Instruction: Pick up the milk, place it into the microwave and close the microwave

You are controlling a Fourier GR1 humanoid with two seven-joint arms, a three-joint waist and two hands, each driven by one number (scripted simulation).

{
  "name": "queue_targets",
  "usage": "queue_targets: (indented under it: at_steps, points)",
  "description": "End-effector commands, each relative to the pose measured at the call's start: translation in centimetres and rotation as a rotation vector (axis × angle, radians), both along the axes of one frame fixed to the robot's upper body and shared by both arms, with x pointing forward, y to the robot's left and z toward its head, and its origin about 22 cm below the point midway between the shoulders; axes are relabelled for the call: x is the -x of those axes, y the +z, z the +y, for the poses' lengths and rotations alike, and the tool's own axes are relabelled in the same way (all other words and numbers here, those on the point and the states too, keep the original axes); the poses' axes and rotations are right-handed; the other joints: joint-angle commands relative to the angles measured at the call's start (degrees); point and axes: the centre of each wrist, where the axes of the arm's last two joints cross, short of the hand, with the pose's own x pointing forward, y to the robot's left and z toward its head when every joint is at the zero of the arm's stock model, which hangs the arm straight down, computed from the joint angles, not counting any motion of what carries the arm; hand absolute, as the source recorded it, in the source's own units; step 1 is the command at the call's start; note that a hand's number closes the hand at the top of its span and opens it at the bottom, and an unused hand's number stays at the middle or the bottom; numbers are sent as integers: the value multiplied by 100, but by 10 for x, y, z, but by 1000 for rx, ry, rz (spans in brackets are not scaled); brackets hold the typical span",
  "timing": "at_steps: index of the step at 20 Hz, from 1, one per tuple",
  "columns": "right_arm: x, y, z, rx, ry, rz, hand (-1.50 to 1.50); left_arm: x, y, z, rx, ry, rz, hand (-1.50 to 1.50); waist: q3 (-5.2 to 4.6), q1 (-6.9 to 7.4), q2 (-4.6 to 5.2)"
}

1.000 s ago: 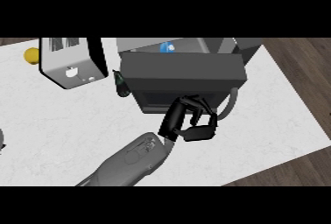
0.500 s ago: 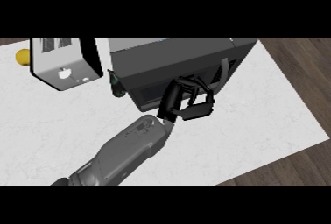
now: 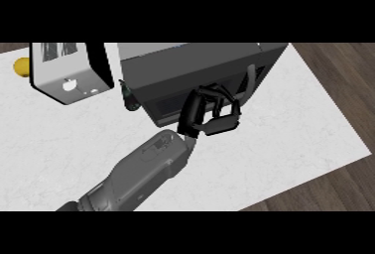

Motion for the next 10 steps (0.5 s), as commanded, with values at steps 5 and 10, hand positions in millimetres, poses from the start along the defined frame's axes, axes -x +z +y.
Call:
queue_targets:
  at_steps: [5, 10]
  points:
    - [-8, 18, -10, 19, -23, -24, -150, -19, 15, 0, 23, 25, -35, 150, -2, -85, 54]
    - [-11, 24, -18, 31, -23, -28, -150, -19, 10, 2, 40, 37, -44, 150, 13, -93, 89]
